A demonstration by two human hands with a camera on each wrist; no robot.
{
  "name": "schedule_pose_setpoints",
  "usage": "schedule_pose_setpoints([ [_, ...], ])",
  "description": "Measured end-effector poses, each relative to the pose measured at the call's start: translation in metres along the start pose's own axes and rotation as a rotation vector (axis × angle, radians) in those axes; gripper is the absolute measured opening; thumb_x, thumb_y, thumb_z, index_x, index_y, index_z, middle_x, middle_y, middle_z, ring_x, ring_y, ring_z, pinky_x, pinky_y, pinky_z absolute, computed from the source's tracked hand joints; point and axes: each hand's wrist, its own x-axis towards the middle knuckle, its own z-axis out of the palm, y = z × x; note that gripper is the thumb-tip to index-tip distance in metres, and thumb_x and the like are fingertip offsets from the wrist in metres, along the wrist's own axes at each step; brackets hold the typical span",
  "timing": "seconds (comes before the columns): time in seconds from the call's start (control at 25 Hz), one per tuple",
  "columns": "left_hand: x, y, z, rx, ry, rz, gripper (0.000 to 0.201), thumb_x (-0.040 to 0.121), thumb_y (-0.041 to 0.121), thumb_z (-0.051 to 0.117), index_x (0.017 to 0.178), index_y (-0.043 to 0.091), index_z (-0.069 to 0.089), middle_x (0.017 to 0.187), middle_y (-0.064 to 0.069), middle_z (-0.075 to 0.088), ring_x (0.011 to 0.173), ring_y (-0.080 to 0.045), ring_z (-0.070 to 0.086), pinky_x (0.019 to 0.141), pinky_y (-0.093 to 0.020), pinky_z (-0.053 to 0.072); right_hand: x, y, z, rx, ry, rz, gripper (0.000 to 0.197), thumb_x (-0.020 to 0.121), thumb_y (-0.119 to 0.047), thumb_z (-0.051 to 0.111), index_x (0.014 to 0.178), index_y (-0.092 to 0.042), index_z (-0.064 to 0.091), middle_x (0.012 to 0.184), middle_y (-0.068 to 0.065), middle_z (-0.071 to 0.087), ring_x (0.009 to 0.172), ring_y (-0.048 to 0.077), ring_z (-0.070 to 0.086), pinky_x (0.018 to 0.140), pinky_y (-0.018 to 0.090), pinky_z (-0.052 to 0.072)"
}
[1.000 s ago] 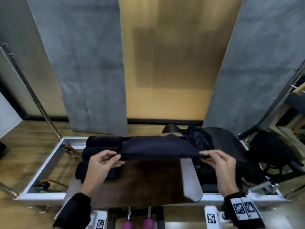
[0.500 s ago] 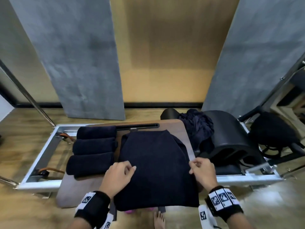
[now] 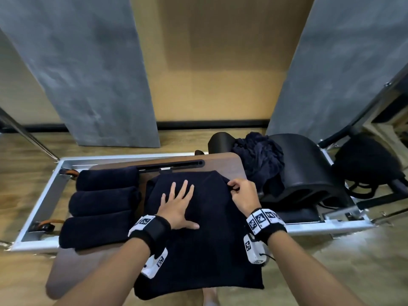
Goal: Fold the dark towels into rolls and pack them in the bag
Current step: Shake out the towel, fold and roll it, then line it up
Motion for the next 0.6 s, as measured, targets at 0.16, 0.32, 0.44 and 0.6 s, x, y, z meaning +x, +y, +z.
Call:
schedule_pose_setpoints([
  [0.16, 0.006, -0.001, 0.002, -0.003, -0.044, -0.017, 0.142, 0.077, 0.065, 0.083, 0.162, 0.035, -0.027, 0.162, 0.011, -0.047, 0.151, -0.031, -0.041, 0.127, -0.063, -0.007, 0.013, 0.01, 0.0, -0.119, -0.034, -0.085, 0.028, 0.087, 0.009, 0.069, 0.107, -0.01, 0.075, 0.108, -0.001, 0.063, 0.095, 0.015, 0.059, 0.089, 0.026, 0.05],
  [0.32, 0.004, -0.001, 0.002, -0.003, -0.041, -0.013, 0.141, 0.077, 0.064, 0.083, 0.162, 0.034, -0.026, 0.162, 0.011, -0.046, 0.151, -0.031, -0.042, 0.126, -0.063, -0.007, 0.031, 0.009, -0.014, -0.052, 0.189, 0.104, 0.011, 0.098, -0.008, 0.059, 0.095, -0.01, 0.069, 0.1, 0.012, 0.069, 0.095, 0.036, 0.065, 0.079, 0.037, 0.05],
  [0.44, 0.002, 0.0, 0.002, -0.014, -0.03, -0.009, 0.141, 0.077, 0.063, 0.083, 0.163, 0.033, -0.025, 0.163, 0.01, -0.045, 0.151, -0.031, -0.041, 0.126, -0.063, -0.007, 0.041, 0.011, -0.027, 0.083, 0.372, 0.33, 0.018, 0.101, -0.024, 0.059, 0.092, -0.011, 0.068, 0.099, 0.018, 0.073, 0.098, 0.041, 0.066, 0.077, 0.036, 0.045],
  [0.6, 0.0, 0.001, 0.001, -0.027, -0.022, -0.005, 0.141, 0.078, 0.062, 0.084, 0.163, 0.033, -0.025, 0.163, 0.011, -0.044, 0.151, -0.031, -0.041, 0.126, -0.062, -0.009, 0.043, 0.002, -0.025, 0.116, 0.011, 0.362, 0.048, 0.087, -0.051, 0.076, 0.068, -0.008, 0.067, 0.066, 0.011, 0.073, 0.061, 0.023, 0.069, 0.063, 0.033, 0.054],
])
